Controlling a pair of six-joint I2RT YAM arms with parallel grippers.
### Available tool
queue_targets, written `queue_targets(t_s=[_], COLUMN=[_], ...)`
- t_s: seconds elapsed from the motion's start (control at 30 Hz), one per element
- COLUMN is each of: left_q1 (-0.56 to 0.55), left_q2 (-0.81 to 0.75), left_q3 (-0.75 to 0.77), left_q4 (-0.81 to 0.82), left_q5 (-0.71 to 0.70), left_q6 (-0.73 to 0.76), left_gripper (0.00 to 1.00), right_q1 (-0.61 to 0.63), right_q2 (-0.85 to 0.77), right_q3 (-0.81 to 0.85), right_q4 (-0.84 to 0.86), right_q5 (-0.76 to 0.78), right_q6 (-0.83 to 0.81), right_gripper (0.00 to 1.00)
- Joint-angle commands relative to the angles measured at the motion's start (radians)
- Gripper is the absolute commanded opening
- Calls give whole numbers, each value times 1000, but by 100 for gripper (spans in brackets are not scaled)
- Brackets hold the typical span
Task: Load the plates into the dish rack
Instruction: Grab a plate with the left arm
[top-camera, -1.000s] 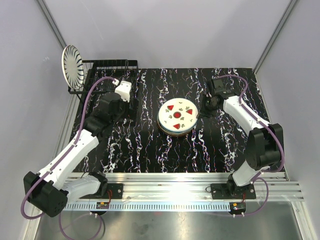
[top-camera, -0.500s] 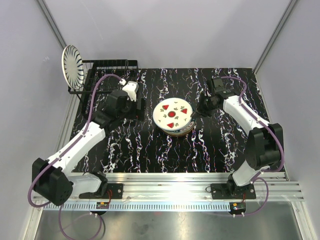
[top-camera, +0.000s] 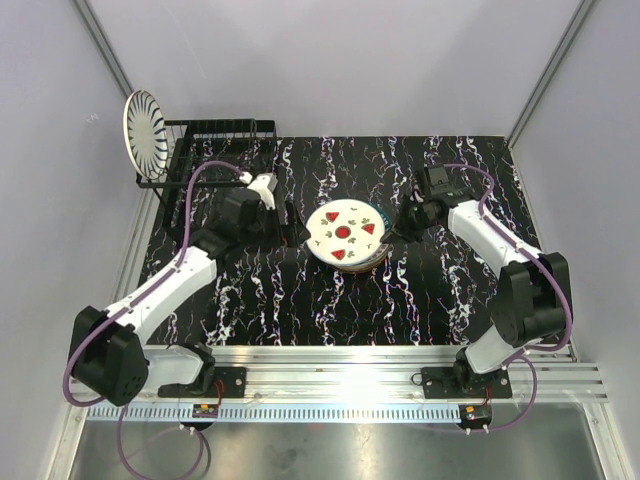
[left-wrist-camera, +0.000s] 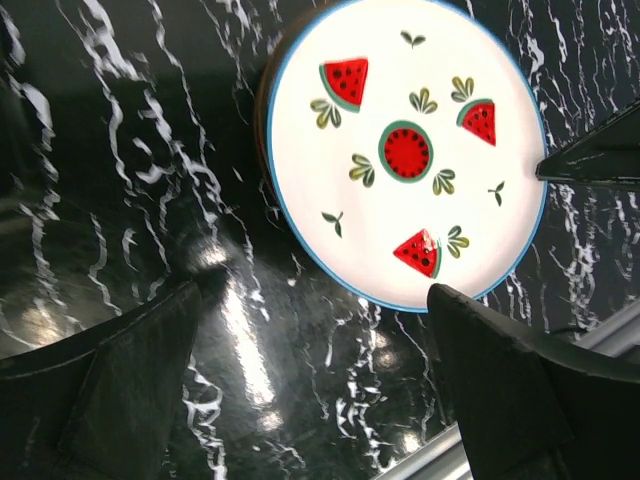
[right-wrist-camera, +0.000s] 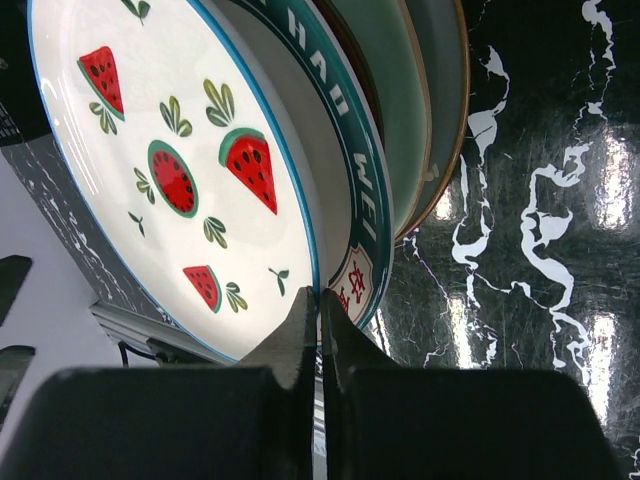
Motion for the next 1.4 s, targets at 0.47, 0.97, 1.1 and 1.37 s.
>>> queue_targets(t_s=[0.47, 0.97, 1.1, 1.37], left_q1=[0, 20, 25, 29], left_q2=[174, 299, 290, 267], left_q3=[-136, -151, -155, -169], left_q4=[389, 552, 549, 553], left_q5=[190, 269, 272, 277], left_q6=[-291, -390, -393, -402], left_gripper=[99, 86, 61, 38], right_q1=[-13, -12, -12, -12], right_q2=[-57, -34, -35, -40], right_q3=[-33, -58, -61, -73], right_q4=[100, 132, 131, 134], right_q5=[-136, -191, -190, -199], right_q6=[0, -3, -8, -12], right_gripper=[0, 0, 0, 0])
